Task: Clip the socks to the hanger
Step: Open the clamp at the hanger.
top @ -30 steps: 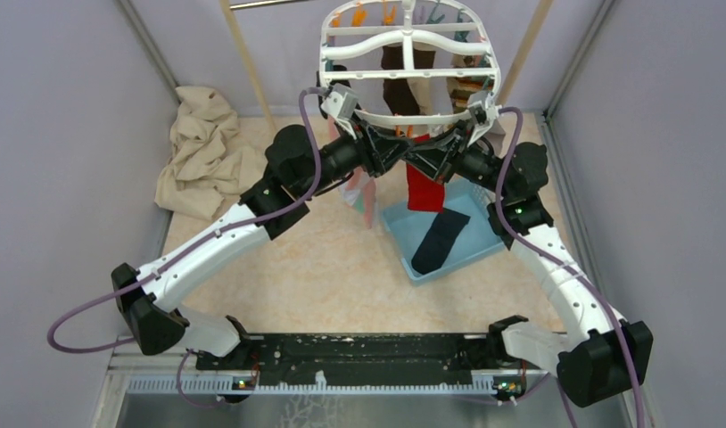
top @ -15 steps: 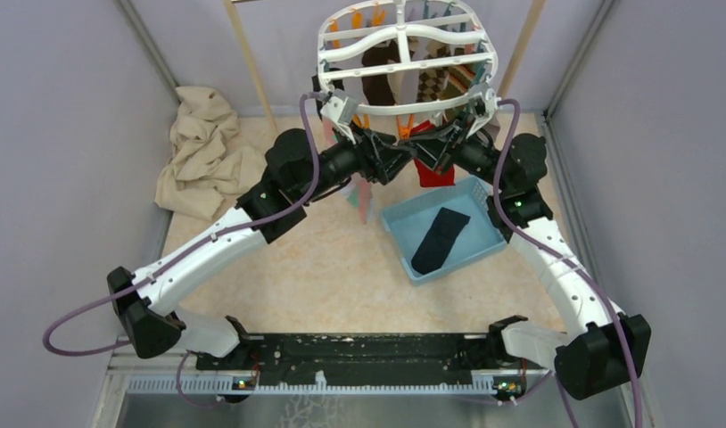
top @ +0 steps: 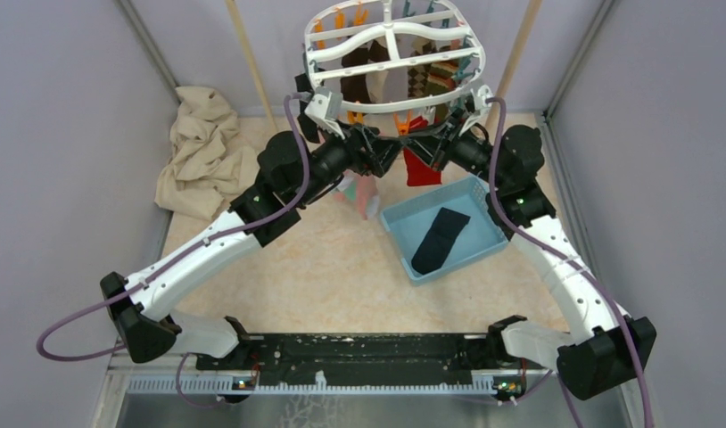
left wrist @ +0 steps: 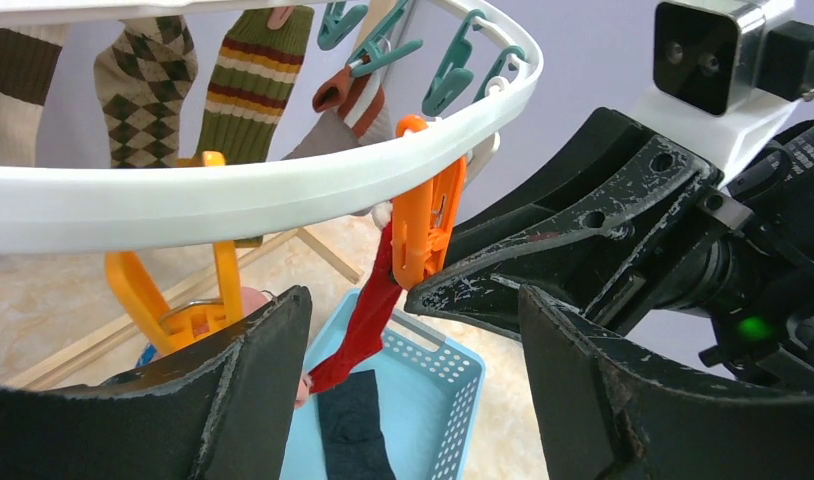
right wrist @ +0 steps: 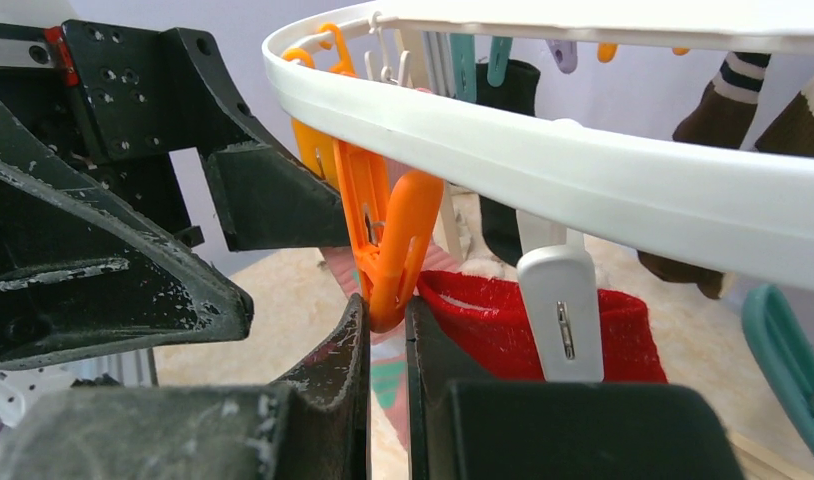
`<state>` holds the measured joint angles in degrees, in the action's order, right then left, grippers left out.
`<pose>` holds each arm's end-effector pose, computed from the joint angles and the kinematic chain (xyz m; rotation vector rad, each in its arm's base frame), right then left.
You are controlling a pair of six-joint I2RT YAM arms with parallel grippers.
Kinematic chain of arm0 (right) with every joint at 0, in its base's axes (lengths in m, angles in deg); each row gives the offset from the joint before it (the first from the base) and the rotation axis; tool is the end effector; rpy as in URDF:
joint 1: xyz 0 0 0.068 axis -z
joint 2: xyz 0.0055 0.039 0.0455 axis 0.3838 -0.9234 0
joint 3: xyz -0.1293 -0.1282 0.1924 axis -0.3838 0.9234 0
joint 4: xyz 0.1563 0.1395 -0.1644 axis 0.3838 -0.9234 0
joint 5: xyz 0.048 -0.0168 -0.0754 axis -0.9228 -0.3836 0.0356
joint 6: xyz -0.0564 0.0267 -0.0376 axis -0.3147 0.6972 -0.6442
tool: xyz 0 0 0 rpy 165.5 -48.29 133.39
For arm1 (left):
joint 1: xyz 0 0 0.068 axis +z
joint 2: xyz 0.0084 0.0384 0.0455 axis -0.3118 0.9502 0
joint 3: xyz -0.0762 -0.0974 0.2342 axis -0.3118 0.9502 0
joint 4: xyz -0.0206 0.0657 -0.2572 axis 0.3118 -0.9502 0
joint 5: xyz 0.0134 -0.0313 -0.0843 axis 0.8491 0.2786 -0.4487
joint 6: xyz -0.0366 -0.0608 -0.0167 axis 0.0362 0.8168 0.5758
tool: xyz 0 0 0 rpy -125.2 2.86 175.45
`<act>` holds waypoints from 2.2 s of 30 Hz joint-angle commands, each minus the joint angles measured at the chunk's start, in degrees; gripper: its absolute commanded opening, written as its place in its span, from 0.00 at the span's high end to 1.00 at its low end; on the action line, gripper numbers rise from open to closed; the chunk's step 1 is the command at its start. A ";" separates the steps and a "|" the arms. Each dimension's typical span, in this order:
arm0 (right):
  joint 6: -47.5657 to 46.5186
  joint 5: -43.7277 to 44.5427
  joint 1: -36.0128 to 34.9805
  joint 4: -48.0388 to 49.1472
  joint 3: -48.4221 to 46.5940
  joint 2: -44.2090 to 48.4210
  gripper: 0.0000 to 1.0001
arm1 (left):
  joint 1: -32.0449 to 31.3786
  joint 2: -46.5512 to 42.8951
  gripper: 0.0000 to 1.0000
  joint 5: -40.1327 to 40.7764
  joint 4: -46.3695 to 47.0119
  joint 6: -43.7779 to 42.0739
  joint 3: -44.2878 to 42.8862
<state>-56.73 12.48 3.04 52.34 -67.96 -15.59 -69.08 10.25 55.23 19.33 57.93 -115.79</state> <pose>0.2511 0.1281 0.4273 -0.5896 1.3445 0.9772 0.2194 -0.2611 0.4512 0.3069 1.4688 -0.9613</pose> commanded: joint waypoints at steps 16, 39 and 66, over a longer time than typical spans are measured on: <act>-13.00 19.53 -7.64 -13.47 -8.29 1.41 1.00 | -0.24 -0.10 0.16 1.33 1.49 1.08 -1.94; -17.76 30.00 -14.36 -19.02 -11.32 0.18 1.00 | -0.28 5.07 0.16 7.85 5.29 3.60 -6.38; -26.37 42.59 -22.06 -22.74 -13.83 -2.24 1.00 | -0.41 5.17 0.34 12.73 7.50 6.19 -4.69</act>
<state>-81.21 54.14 -17.81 30.63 -79.26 -17.62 -69.26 15.58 66.93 23.27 63.76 -120.20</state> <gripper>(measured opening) 0.081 0.695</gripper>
